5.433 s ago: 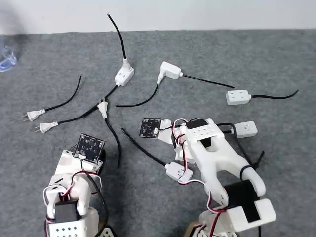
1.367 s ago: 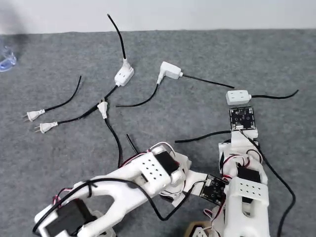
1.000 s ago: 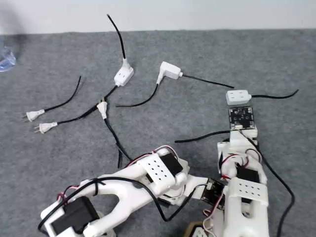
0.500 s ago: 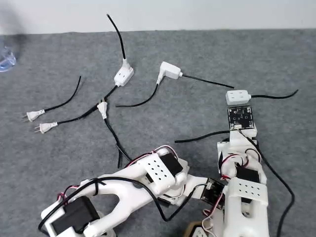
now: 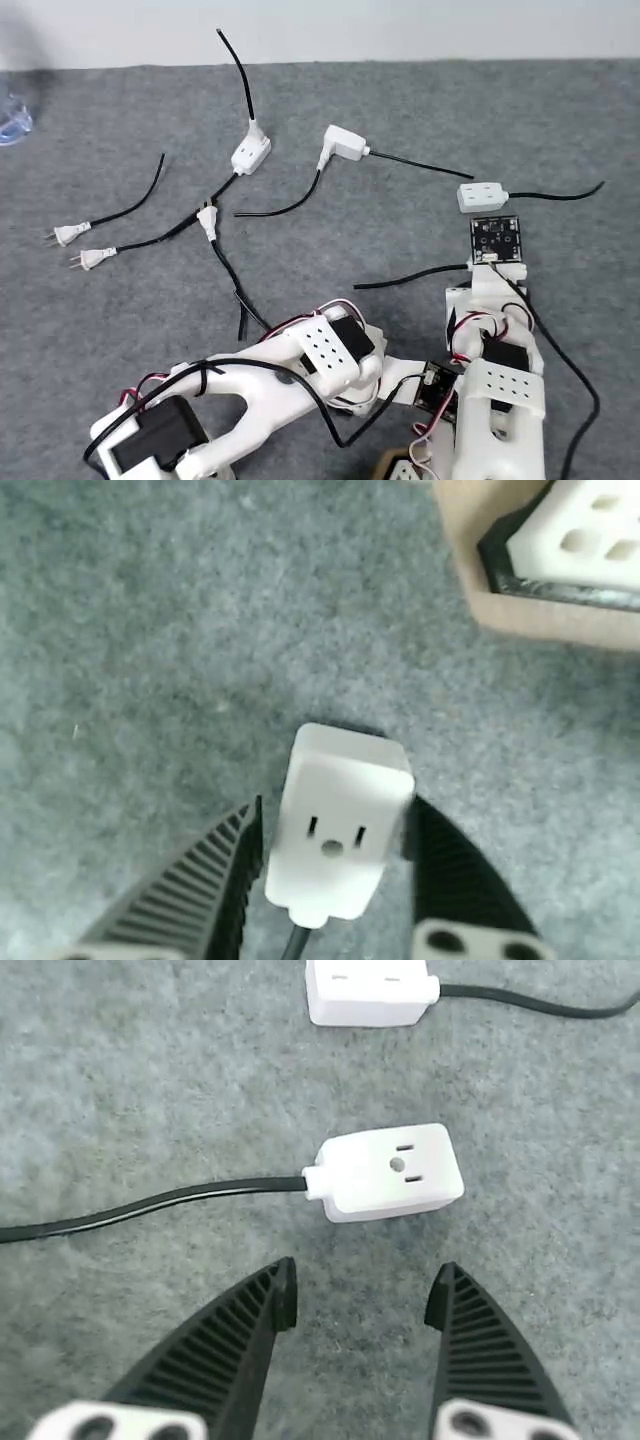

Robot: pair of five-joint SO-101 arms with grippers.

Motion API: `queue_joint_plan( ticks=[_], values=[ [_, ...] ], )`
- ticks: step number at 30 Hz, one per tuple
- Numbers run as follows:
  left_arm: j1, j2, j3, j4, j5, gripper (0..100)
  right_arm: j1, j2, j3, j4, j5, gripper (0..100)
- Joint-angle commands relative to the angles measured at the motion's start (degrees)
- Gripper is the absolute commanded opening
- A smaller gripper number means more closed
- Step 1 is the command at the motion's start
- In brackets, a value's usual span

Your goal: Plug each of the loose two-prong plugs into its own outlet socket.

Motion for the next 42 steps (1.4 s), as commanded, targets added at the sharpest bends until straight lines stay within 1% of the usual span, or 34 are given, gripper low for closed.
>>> queue_joint_plan(
  ticks=[1,2,5,9,17,20,25,32,37,38,40,42],
  values=[
    [1.41,0.18,0.57,0.26,2.2,5,1.1,-1.1,-2.37,1.01,-0.7,22.6],
    [1.32,0.18,0.31,-0.79,3.25,1,1.1,-1.1,-2.37,1.01,-0.7,22.6],
    [-1.67,0.18,-0.22,-5.71,5.98,1,1.1,-1.1,-2.37,1.01,-0.7,22.6],
    [-7.47,0.18,-0.31,-11.69,6.51,1,1.1,-1.1,-2.29,0.92,-0.7,22.6],
    [-22.51,-0.09,-0.22,-13.8,6.24,1,1.1,-1.1,-2.29,0.84,-0.7,22.6],
    [-26.2,-0.35,-0.31,-14.42,6.24,1,1.1,-0.84,-2.29,0.75,-0.7,22.6],
    [-27.69,-0.35,-0.22,-14.42,6.24,1,1.1,-0.66,-2.29,0.66,-0.7,22.6],
    [-25.93,0.18,0.04,-14.24,6.24,1,1.1,-0.66,-2.29,0.57,-0.7,22.6],
    [-26.11,-0.26,-0.04,-12.84,7.12,2,1.1,-0.66,-2.29,0.48,-0.7,22.6],
    [-26.02,-0.44,-0.4,-11.69,8.79,3,1.1,-0.66,-2.29,0.48,-0.7,22.6],
    [-25.93,-0.44,-1.98,-9.23,12.04,9,1.1,-0.66,-2.29,0.48,-0.7,22.6],
    [-25.85,-0.44,-3.38,-6.95,12.48,17,1.1,-0.66,-2.29,0.48,-0.7,22.6]
  ],
)
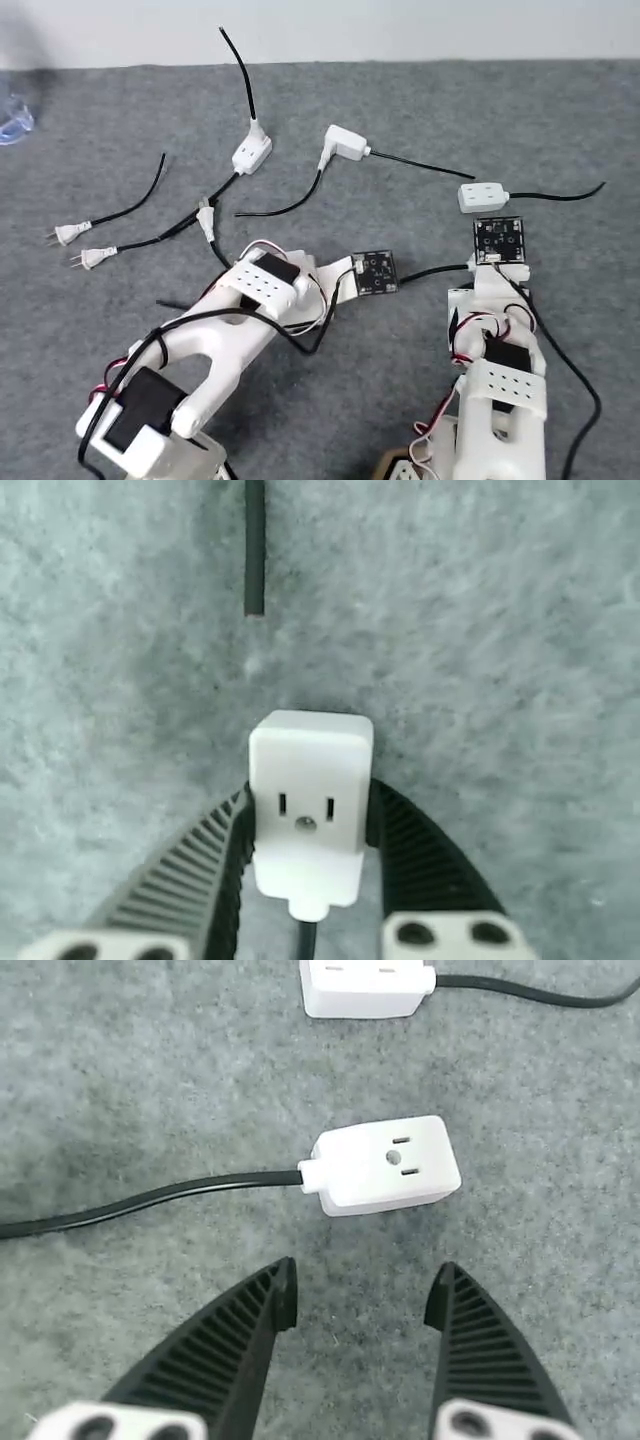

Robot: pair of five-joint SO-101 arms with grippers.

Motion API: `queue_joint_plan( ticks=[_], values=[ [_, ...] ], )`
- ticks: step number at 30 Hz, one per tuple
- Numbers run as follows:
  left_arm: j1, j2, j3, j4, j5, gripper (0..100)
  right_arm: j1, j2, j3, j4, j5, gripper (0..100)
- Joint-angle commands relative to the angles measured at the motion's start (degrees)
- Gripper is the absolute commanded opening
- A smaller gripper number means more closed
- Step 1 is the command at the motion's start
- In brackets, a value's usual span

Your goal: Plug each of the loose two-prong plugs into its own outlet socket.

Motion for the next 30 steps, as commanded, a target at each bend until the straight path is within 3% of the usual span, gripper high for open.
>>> queue_joint_plan(
  ticks=[1,7,14,22,30],
  values=[
    [0.53,-1.23,-3.91,5.63,2.64,20,0.48,-0.4,-2.2,-0.22,-0.62,22.6],
    [0.53,-2.46,-6.73,10.73,1.58,25,0.48,-0.4,-2.2,-0.22,-0.62,22.6],
    [0.62,-16.0,-1.63,11.96,1.58,25,0.4,-0.4,-2.2,-0.22,-0.62,22.6],
    [2.81,-19.87,10.33,0.79,1.76,25,-0.48,-0.4,-2.2,-0.04,-0.62,22.6],
    [2.55,-16.62,9.98,0.62,-0.26,25,-0.57,-0.4,-2.2,-0.04,-0.62,22.6]
  ],
)
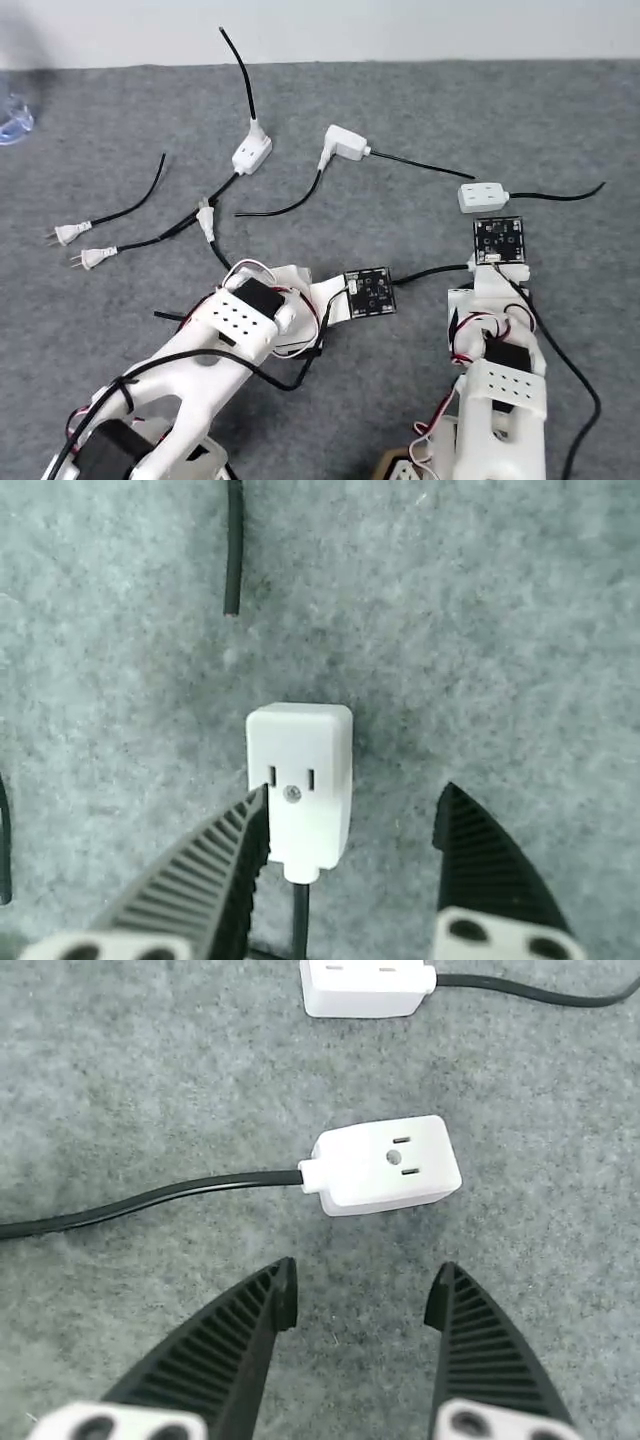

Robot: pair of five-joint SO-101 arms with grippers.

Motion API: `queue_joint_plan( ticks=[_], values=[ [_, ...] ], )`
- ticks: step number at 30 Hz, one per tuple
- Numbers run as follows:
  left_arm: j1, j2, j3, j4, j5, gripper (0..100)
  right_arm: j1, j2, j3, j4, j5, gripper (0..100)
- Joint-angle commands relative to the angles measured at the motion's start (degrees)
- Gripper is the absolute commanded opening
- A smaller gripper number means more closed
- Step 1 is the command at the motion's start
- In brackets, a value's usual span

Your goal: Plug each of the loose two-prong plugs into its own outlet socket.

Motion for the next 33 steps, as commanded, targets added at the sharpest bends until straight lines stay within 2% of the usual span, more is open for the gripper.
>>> queue_joint_plan(
  ticks=[1,4,6,10,17,21,28,33],
  values=[
    [0.0,3.43,-1.36,-1.14,-2.55,25,-0.48,-0.4,-2.2,-0.04,-0.62,22.6],
    [0.0,12.75,-4.88,-1.14,-2.81,25,-0.48,-0.4,-2.2,-0.04,-0.62,22.6],
    [-0.09,17.32,-9.54,2.02,-2.81,25,-0.48,-0.4,-2.2,-0.04,-0.62,22.6],
    [-0.7,21.89,-15.34,4.84,-2.81,25,-0.57,-0.31,-2.2,-0.04,-0.53,22.6],
    [-0.62,22.42,-16.13,5.8,-2.99,25,-0.66,-0.31,-2.2,0.22,1.05,22.6],
    [-0.88,22.77,-16.22,9.58,-6.59,25,-0.66,-0.31,-2.2,0.22,1.14,22.6],
    [-2.64,22.15,-16.75,9.85,-6.59,25,-0.66,-0.31,-2.2,0.22,1.23,22.6],
    [-3.08,22.42,-19.47,9.85,-8.0,18,-0.66,-0.31,-2.2,0.31,1.23,22.6]
  ],
)
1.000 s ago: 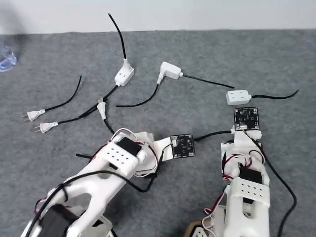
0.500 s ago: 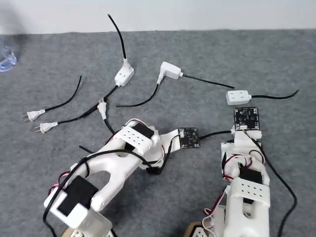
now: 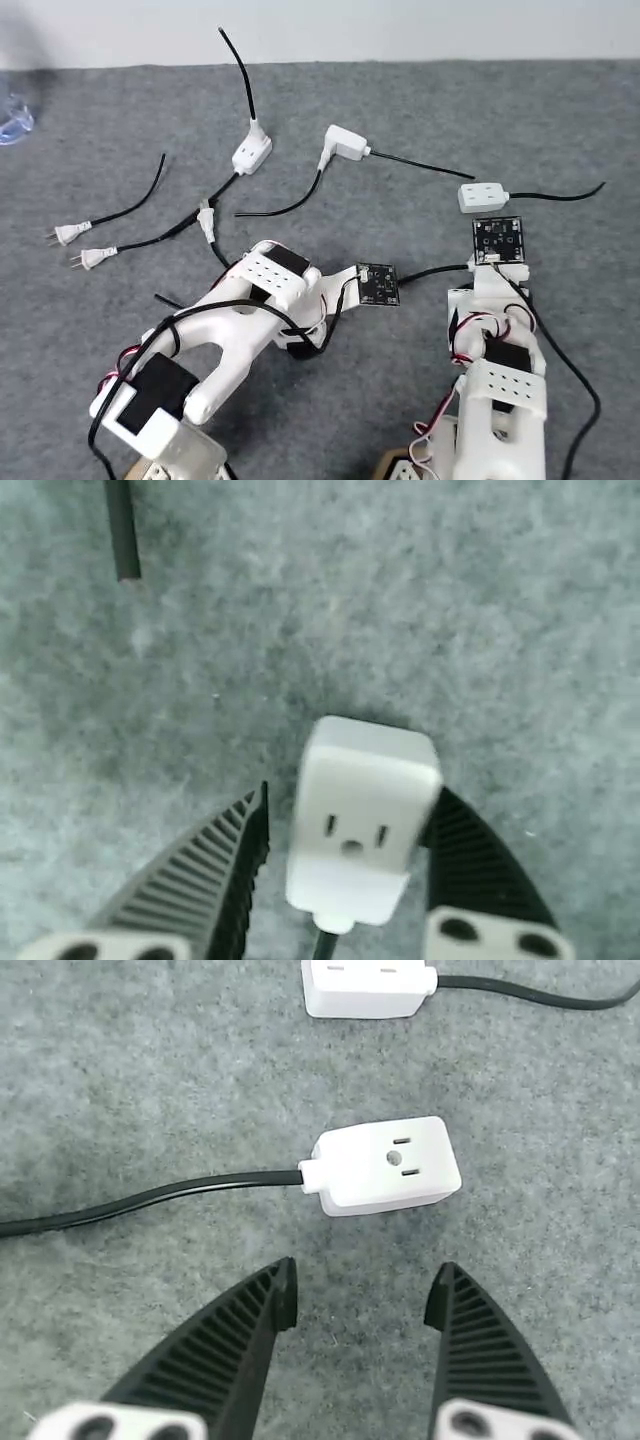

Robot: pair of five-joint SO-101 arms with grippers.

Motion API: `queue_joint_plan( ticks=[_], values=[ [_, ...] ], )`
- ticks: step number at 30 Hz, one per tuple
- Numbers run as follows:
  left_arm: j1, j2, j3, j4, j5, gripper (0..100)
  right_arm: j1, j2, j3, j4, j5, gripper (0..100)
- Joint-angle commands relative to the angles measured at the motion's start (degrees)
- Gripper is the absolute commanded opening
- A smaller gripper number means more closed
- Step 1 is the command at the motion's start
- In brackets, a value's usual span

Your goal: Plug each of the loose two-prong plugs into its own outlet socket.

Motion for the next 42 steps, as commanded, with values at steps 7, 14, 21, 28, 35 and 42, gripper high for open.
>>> queue_joint_plan(
  ticks=[7,14,21,28,35,42],
  values=[
    [-1.76,-0.88,-3.38,1.67,-2.11,10,-0.75,-0.31,-2.2,0.04,0.79,22.6],
    [5.71,-0.97,-3.3,9.58,-1.67,1,-0.75,-0.31,-2.2,-0.04,0.79,22.6],
    [7.82,-5.45,-3.3,4.13,7.03,2,-0.75,-0.31,-2.11,-0.04,0.79,22.6],
    [8.0,-5.89,0.4,1.58,8.7,2,-0.75,-0.31,-2.11,-0.04,0.88,22.6],
    [8.26,-6.59,-0.4,5.45,8.88,3,-0.75,-0.31,-2.11,-0.04,0.88,22.6],
    [8.0,-18.02,1.54,6.51,12.48,24,-0.84,-0.31,-2.11,0.04,0.88,22.6]
  ],
)
